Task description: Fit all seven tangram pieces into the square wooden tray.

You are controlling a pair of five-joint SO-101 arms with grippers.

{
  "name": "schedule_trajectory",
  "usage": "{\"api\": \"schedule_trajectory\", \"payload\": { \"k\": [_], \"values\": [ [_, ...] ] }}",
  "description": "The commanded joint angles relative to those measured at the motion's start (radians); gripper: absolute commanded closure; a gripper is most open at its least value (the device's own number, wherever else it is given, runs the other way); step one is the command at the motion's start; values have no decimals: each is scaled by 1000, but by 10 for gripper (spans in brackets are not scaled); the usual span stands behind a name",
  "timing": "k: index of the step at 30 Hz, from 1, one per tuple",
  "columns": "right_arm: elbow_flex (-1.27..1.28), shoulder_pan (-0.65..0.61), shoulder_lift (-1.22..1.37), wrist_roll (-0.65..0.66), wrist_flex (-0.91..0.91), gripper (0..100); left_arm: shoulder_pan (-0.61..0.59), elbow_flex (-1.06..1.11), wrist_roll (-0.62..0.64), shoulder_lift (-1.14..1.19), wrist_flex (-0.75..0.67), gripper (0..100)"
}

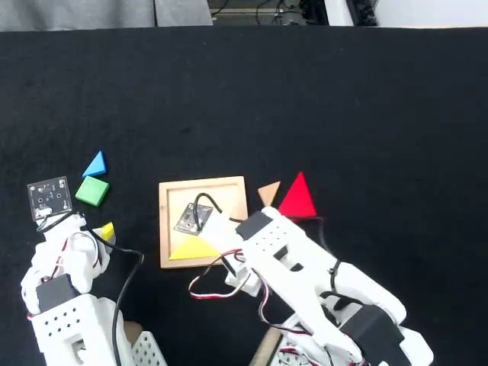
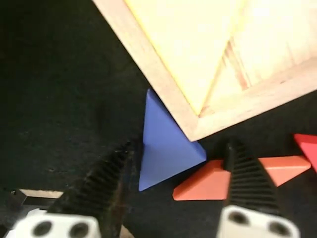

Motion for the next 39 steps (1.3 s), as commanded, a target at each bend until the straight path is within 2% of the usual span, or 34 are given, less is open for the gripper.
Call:
{"api": "schedule_trajectory", "payload": {
  "k": [1, 3, 10, 18, 25, 30, 39],
  "values": [
    [2, -9, 8, -2, -12, 824, 1, -5, -6, -8, -15, 719],
    [2, -9, 10, -2, -12, 851, 1, -5, -6, -8, -15, 719],
    [16, -8, 10, -2, -38, 783, 1, -5, -6, -8, -14, 719],
    [35, -8, 10, -2, -69, 785, 1, -4, -6, -8, -12, 719],
    [35, -9, 10, 37, -66, 870, 1, -4, -6, -8, -12, 719],
    [31, -8, 2, 57, -61, 878, 1, -4, -6, -8, -12, 719],
    [-194, 31, 2, 58, 201, 878, 1, -4, -6, -8, -12, 719]
  ]
}}
